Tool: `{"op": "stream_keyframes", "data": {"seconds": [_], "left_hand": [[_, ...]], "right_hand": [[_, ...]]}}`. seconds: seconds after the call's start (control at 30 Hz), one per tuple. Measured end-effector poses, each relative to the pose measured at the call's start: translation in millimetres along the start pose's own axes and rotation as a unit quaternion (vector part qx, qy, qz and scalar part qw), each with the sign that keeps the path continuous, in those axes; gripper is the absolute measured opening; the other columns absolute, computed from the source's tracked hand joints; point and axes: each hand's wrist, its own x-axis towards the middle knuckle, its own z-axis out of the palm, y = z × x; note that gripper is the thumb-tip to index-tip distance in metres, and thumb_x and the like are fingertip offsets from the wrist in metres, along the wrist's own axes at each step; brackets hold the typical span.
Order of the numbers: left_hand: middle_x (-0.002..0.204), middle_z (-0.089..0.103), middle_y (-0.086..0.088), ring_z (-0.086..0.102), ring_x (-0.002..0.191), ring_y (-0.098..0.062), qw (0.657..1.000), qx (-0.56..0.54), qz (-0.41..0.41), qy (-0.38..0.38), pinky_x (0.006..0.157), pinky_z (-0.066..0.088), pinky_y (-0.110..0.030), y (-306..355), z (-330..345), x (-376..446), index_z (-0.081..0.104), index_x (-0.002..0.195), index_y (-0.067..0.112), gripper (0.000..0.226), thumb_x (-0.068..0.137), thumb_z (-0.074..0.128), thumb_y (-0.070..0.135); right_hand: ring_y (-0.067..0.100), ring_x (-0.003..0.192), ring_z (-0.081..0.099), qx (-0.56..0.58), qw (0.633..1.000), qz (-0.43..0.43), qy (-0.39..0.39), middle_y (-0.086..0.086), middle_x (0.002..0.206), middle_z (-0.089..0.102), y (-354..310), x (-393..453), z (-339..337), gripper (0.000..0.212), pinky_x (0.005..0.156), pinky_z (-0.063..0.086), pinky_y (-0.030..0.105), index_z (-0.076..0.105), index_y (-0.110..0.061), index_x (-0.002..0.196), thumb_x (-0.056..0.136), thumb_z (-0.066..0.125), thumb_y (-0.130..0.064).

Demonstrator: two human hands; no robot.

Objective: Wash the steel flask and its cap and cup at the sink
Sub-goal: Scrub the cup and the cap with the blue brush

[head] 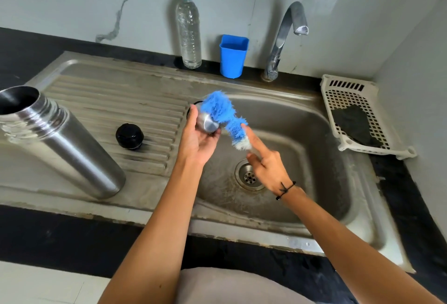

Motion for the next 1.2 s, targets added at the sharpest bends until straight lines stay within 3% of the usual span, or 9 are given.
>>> {"op": "stream_keyframes", "data": {"seconds": [0.13, 0.3, 0.37, 0.43, 0.53, 0.73, 0.9, 1.1, 1.2], "left_hand": [[0.116, 0.060, -0.012, 0.057, 0.109, -0.025, 0.998, -0.046, -0.004, 0.036, 0.091, 0.049, -0.033, 0, 0, 0, 0.054, 0.120, 0.010, 0.043, 0.086, 0.065, 0.033], [0.099, 0.062, -0.010, 0.060, 0.101, -0.026, 0.999, -0.033, 0.014, 0.012, 0.091, 0.051, -0.041, 0, 4, 5, 0.059, 0.096, 0.010, 0.016, 0.091, 0.058, 0.025], [0.098, 0.064, -0.009, 0.060, 0.099, -0.025, 0.999, -0.026, 0.012, 0.018, 0.086, 0.053, -0.041, 0, 6, 6, 0.059, 0.102, 0.011, 0.019, 0.093, 0.055, 0.027], [0.104, 0.064, -0.012, 0.061, 0.106, -0.027, 0.998, -0.059, -0.003, 0.033, 0.077, 0.056, -0.039, 0, 6, 3, 0.058, 0.104, 0.008, 0.022, 0.092, 0.057, 0.027], [0.122, 0.058, -0.019, 0.055, 0.119, -0.034, 0.994, -0.101, -0.025, 0.045, 0.088, 0.054, -0.043, 2, 5, 0, 0.056, 0.105, 0.005, 0.026, 0.089, 0.061, 0.025], [0.088, 0.071, -0.011, 0.064, 0.092, -0.025, 0.997, -0.055, -0.018, 0.047, 0.091, 0.050, -0.041, 4, 17, 1, 0.062, 0.095, 0.006, 0.023, 0.097, 0.053, 0.027], [0.108, 0.065, -0.017, 0.061, 0.106, -0.027, 0.989, -0.113, -0.036, 0.093, 0.085, 0.050, -0.040, 8, 18, -3, 0.058, 0.107, 0.006, 0.033, 0.092, 0.059, 0.036], [0.089, 0.066, -0.013, 0.061, 0.084, -0.027, 0.991, -0.086, -0.089, 0.054, 0.070, 0.054, -0.037, 7, 19, -1, 0.062, 0.094, 0.010, 0.038, 0.097, 0.048, 0.044], [0.096, 0.064, -0.017, 0.058, 0.098, -0.030, 0.989, -0.086, -0.098, 0.068, 0.089, 0.048, -0.044, 8, 19, 0, 0.060, 0.094, 0.005, 0.044, 0.094, 0.050, 0.048]], "right_hand": [[0.030, 0.057, 0.053, 0.023, 0.998, 0.058, 0.010, 0.021, 0.094, 0.069, -1, 6, -8, 0.079, 0.070, 0.054, 0.035, 0.018, -0.071, 0.126, 0.092, 0.046, -0.005], [0.019, 0.061, 0.057, -0.035, 0.997, -0.070, -0.011, 0.006, 0.115, 0.067, -9, 1, -4, 0.074, 0.074, 0.054, 0.033, 0.018, -0.055, 0.141, 0.088, 0.041, -0.010], [0.022, 0.071, 0.060, -0.062, 0.994, -0.089, -0.004, 0.008, 0.114, 0.066, -3, 0, 3, 0.072, 0.078, 0.053, 0.036, 0.018, -0.048, 0.143, 0.086, 0.040, -0.011], [0.026, 0.071, 0.060, -0.053, 0.997, -0.044, 0.021, 0.012, 0.107, 0.068, 3, 4, 4, 0.077, 0.078, 0.052, 0.038, 0.017, -0.049, 0.144, 0.087, 0.043, -0.005], [0.034, 0.074, 0.060, -0.044, 0.998, 0.019, 0.040, 0.019, 0.093, 0.068, 7, 9, -3, 0.078, 0.079, 0.050, 0.042, 0.008, -0.042, 0.141, 0.089, 0.048, 0.001], [0.031, 0.064, 0.054, -0.133, 0.985, -0.108, 0.012, 0.007, 0.080, 0.056, 1, -1, 5, 0.063, 0.063, 0.053, 0.041, 0.014, -0.049, 0.142, 0.086, 0.029, -0.023], [0.032, 0.059, 0.052, -0.157, 0.984, -0.077, 0.034, 0.007, 0.079, 0.052, 17, -1, 2, 0.064, 0.055, 0.052, 0.044, 0.008, -0.053, 0.141, 0.084, 0.023, -0.026], [0.029, 0.052, 0.045, -0.235, 0.959, -0.154, 0.027, 0.004, 0.072, 0.042, 2, 3, 2, 0.074, 0.041, 0.043, 0.033, 0.015, -0.042, 0.142, 0.084, 0.044, -0.007], [0.030, 0.051, 0.047, -0.250, 0.961, -0.114, 0.032, 0.006, 0.071, 0.044, 14, 1, -1, 0.086, 0.038, 0.042, 0.031, 0.013, -0.044, 0.142, 0.076, 0.049, -0.002]]}}
